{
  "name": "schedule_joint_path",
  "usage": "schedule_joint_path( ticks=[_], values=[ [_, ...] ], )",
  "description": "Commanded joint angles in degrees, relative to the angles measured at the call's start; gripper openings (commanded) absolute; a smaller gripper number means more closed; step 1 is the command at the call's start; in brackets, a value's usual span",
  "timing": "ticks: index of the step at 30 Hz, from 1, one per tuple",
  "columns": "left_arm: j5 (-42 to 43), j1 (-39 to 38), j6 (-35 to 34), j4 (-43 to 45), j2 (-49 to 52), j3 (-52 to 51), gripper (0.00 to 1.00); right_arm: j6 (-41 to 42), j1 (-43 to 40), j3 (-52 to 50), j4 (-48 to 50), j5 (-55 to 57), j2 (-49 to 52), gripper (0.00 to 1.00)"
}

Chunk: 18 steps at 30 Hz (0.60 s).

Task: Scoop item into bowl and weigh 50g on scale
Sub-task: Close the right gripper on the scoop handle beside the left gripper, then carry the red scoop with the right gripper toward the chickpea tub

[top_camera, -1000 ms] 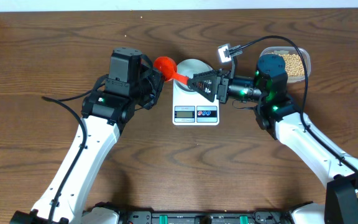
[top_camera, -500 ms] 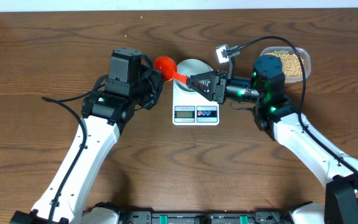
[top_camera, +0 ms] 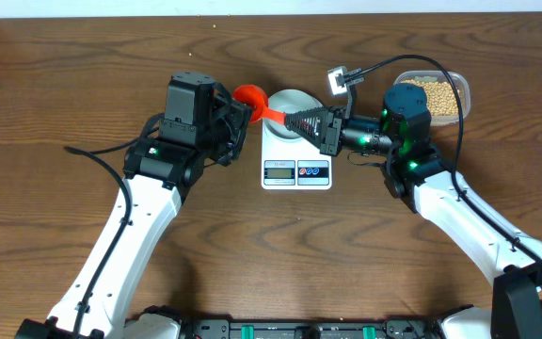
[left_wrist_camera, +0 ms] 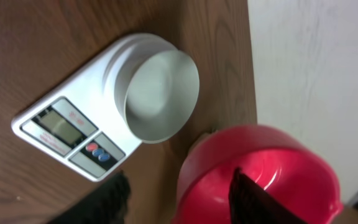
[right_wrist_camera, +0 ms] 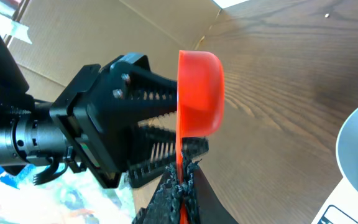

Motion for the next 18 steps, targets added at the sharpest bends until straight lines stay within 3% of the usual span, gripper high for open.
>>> schedule_joint_path(
  ticks=[1, 4, 6, 12, 18],
  values=[
    [0.6, -0.2, 0.2, -0.1, 0.4, -0.1, 0.63, 0.2, 0.4, 1.0, -0.5, 2.8, 0.0, 0.01],
    [0.9, -0.2, 1.3, 0.0, 0.2, -0.1, 0.63, -0.6, -0.2, 1.0, -4.1, 7.2, 0.0, 0.01],
    [0.9, -0.1, 5.6, 0.3, -0.1, -0.1, 0.63, -2.7, -1.2, 1.0, -8.1, 10.0, 0.0, 0.01],
    [0.9, 0.0, 26.2, 0.5, -1.2, -0.1, 0.63, -6.8, -4.8, 1.1, -13.8, 9.9, -1.0, 0.01],
    [0.9, 0.0, 40.3, 0.3, -1.4, -0.1, 0.63, -12.1, -8.2, 2.8, -21.9, 10.0, -6.4, 0.01]
  ],
)
